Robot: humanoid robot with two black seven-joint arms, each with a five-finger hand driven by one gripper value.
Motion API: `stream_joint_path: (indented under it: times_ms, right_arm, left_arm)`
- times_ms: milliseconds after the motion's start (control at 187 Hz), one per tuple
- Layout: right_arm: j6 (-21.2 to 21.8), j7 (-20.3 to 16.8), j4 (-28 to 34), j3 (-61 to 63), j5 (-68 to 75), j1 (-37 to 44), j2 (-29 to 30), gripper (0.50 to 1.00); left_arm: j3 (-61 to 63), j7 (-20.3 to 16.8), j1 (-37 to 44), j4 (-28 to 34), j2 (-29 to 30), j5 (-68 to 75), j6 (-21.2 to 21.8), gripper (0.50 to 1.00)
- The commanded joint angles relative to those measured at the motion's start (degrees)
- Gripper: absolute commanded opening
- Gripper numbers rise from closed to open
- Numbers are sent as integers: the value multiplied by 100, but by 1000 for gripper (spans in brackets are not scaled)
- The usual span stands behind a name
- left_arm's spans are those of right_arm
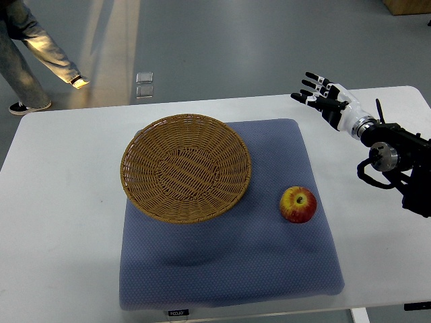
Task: Place red apple in basket with right hand
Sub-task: 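Move the right hand toward the red apple beside the basket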
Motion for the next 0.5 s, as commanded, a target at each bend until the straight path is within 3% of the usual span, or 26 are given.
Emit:
stream_joint_path:
  times_ms: [0,288,368,374,438,491,497]
  right_arm:
    - [3,9,5,-1,-38,-23,1,924]
    - [161,26,14,-1,-477,-23,-7,924]
    - [337,61,14,-1,-732,-23,-25,924]
    - [502,61,23,-1,-845,-15,-77,921]
    - [758,70,23,-9,-978,-6,-130,921]
    - [759,70,23,-9,-978,-6,-130,921]
    - [985,79,40,-9,-1135,3,-200,921]
  left_arm:
    - [-3,-1,0,0,0,0,0,1000]
    - [6,-1,0,-9,0,-17,0,1000]
    - [6,-1,0,0,0,-17,0,1000]
    - [6,-1,0,0,0,-17,0,1000]
    - [6,-9,0,9,0,-17,0,1000]
    - [6,-10,0,9,0,-17,0,1000]
    - [6,-1,0,18,0,-17,0,1000]
